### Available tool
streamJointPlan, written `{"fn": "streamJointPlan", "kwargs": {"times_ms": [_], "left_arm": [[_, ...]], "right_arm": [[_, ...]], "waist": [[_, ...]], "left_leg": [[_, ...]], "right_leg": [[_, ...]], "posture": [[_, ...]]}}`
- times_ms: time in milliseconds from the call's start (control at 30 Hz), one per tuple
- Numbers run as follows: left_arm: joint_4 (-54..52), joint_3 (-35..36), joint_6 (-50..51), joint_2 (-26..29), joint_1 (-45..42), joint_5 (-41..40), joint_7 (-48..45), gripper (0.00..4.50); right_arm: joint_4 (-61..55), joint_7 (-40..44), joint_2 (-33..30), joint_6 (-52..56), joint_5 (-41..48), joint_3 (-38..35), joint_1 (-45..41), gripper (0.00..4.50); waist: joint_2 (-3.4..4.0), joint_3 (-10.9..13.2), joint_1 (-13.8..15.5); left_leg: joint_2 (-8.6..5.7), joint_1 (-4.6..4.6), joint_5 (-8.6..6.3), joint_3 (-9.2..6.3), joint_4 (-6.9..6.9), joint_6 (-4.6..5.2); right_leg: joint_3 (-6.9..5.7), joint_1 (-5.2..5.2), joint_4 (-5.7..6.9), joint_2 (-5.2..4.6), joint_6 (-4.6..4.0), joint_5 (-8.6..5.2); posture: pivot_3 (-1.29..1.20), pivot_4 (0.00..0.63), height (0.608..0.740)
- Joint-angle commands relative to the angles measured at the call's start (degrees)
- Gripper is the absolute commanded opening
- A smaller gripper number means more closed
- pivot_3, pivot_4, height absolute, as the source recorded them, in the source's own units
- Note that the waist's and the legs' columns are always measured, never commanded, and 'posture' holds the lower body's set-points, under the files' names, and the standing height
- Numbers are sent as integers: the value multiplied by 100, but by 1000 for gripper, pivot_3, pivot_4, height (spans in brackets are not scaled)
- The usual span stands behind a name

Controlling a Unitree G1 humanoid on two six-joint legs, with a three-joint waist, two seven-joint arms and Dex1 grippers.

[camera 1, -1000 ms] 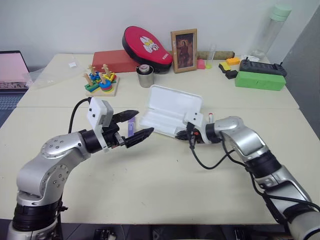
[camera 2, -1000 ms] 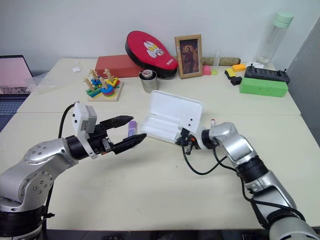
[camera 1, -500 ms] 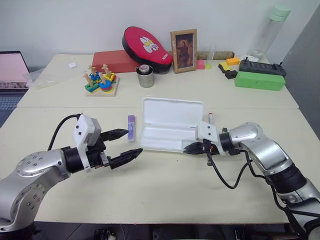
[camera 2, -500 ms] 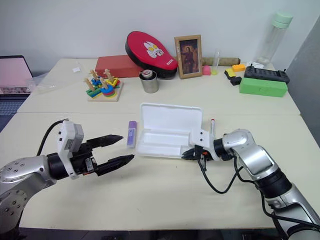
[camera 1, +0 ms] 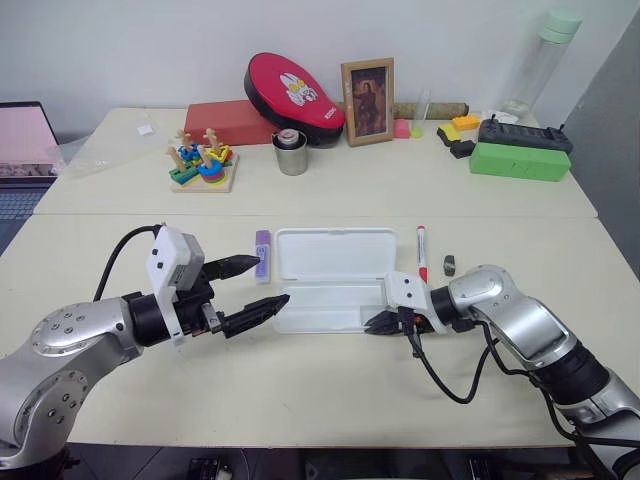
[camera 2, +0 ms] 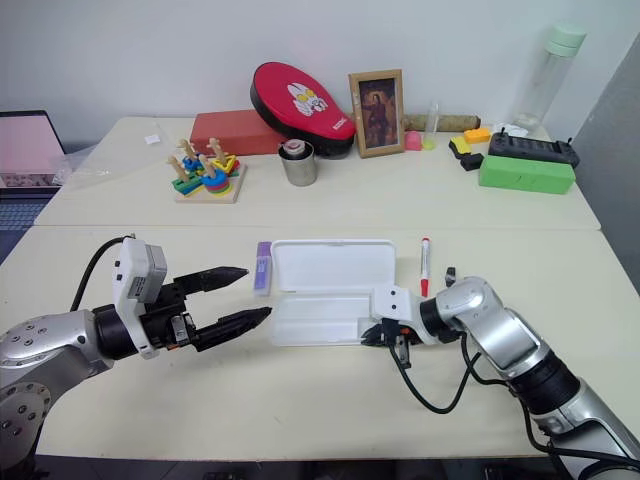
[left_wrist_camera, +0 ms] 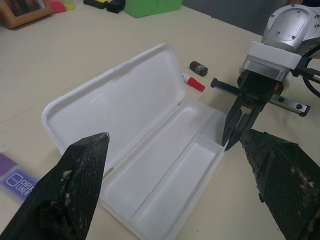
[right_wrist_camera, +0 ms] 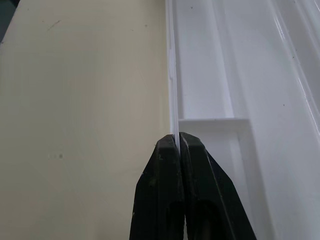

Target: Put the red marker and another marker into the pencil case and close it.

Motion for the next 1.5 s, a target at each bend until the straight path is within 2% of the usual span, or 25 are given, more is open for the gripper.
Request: {"fn": "streamJointPlan", "kwargs": {"times_ms": [33,333,433,667,933,1000,1200,1333,1500], "left_arm": [[-117,51,16,94,-99,-103,16,4500],[-29,-29,45,90,-233,-62,-31,4500],[32,-52,18,103,-260,-28,-84,4500],[139,-163,-49,95,-382,38,-175,4500],[201,-494,-127,-53,-642,86,-173,4500],[224,-587,-141,-82,-750,96,-186,4500],[314,-1109,-178,-255,-1318,111,-351,4500],[471,-1657,-210,-344,-1773,288,-646,4500],[762,-1982,-295,-488,-2238,455,-894,4500]], "right_arm": [[-265,-41,11,152,11,24,47,48],[-526,-127,89,578,125,79,89,48],[-629,-139,150,701,255,-55,64,594],[-692,-189,181,878,533,-382,-50,2172],[-975,-93,-246,1335,1340,-1283,55,4141],[-1011,-98,-398,1497,1525,-1511,133,4463],[-775,-960,-487,2110,1541,-2190,167,4463],[-764,-1771,-450,2850,1306,-2164,109,4463],[-621,-3056,150,3508,874,-2124,-126,4463]], "waist": [[0,0,1],[0,0,-2],[0,0,-2],[0,0,1],[-1,0,12],[-1,0,16],[-2,-1,20],[-2,-1,20],[-2,-1,-22]], "left_leg": [[0,0,0,0,0,0],[0,1,0,0,0,0],[0,0,0,0,0,0],[0,1,0,0,0,0],[0,-3,0,0,0,0],[0,-3,0,0,0,0],[0,-6,0,0,5,0],[-1,-8,0,1,5,0],[-1,-19,1,1,7,0]], "right_leg": [[0,0,0,0,0,0],[0,0,0,0,0,0],[-1,0,0,0,0,0],[-1,0,0,0,0,0],[-2,0,-1,0,0,0],[-2,0,-1,0,0,0],[-2,0,-1,0,0,0],[-1,-1,-1,0,0,0],[-1,-14,2,1,0,1]], "posture": [[0,150,740],[0,150,740],[0,150,740],[0,150,740],[0,150,740],[0,150,740],[0,150,740],[0,150,740],[0,150,740]]}}
